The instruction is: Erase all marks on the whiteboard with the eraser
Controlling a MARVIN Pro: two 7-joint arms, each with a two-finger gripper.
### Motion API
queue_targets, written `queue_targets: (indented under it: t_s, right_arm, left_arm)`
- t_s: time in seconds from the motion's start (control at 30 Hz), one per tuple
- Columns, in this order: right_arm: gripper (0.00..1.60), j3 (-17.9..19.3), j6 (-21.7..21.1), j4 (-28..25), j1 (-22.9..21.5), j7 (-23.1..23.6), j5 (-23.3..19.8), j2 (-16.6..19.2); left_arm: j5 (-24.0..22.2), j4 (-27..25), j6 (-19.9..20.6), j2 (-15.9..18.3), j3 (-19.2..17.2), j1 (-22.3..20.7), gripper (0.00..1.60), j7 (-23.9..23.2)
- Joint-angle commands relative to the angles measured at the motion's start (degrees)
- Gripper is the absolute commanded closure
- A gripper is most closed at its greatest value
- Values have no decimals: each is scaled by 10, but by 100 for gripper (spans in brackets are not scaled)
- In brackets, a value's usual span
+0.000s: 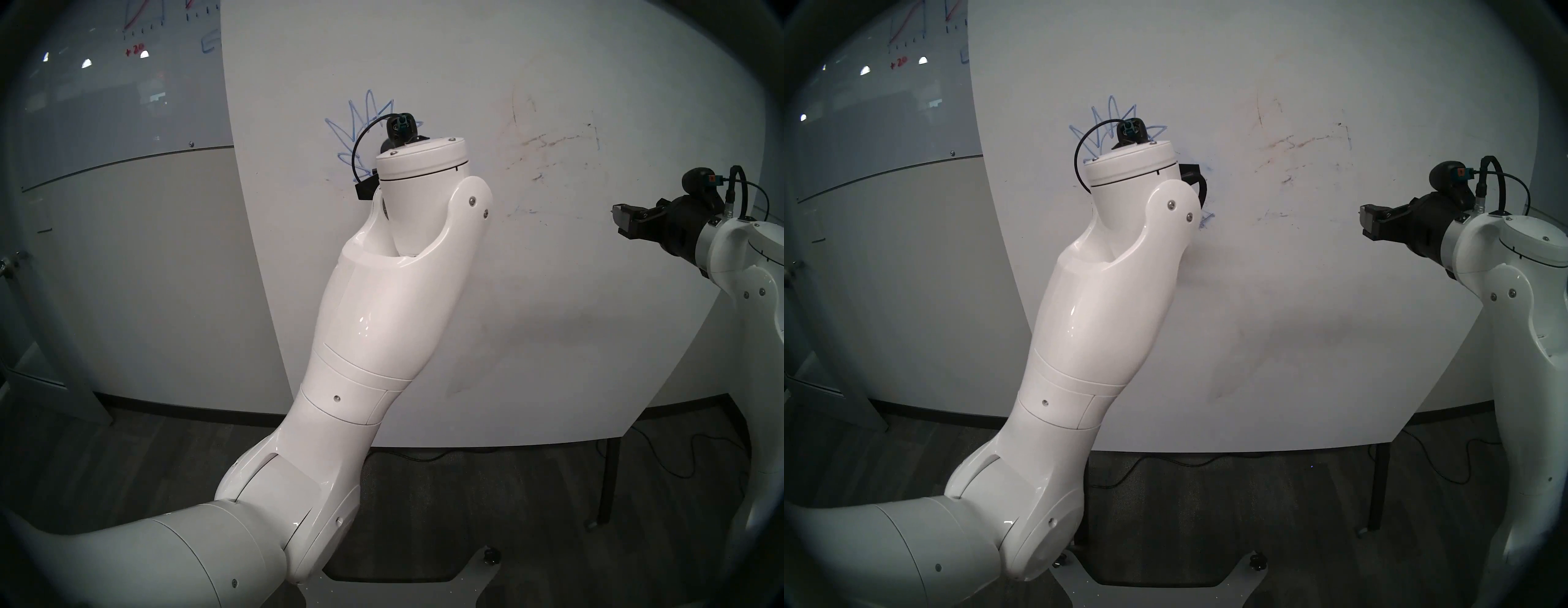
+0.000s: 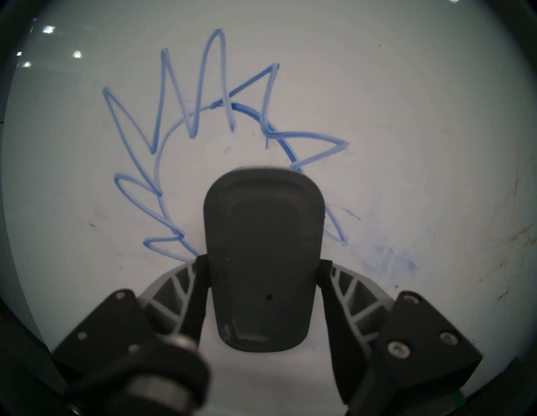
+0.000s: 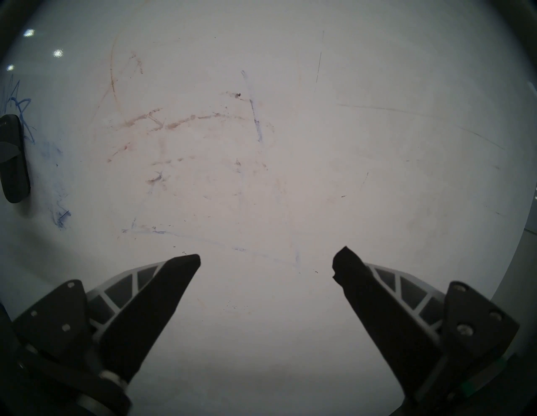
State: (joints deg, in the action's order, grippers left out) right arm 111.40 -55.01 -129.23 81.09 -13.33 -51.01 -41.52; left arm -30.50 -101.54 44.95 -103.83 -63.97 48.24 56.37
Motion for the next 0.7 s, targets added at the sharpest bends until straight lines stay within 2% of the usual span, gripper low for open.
queue_targets:
  t_s: [0.0, 0.33, 0.67]
  right_arm:
    - [0, 1, 3, -3, -5, 0, 1, 2]
    - [0, 1, 4, -3, -5, 1, 1, 2]
    - [0, 2, 3, -3, -5, 0, 1, 2]
  left_arm:
    - [-15, -12, 8, -12, -22, -33, 160, -11]
    - [-33, -7, 22, -19, -44, -43, 160, -15]
    - [-35, -17, 31, -20, -45, -71, 160, -13]
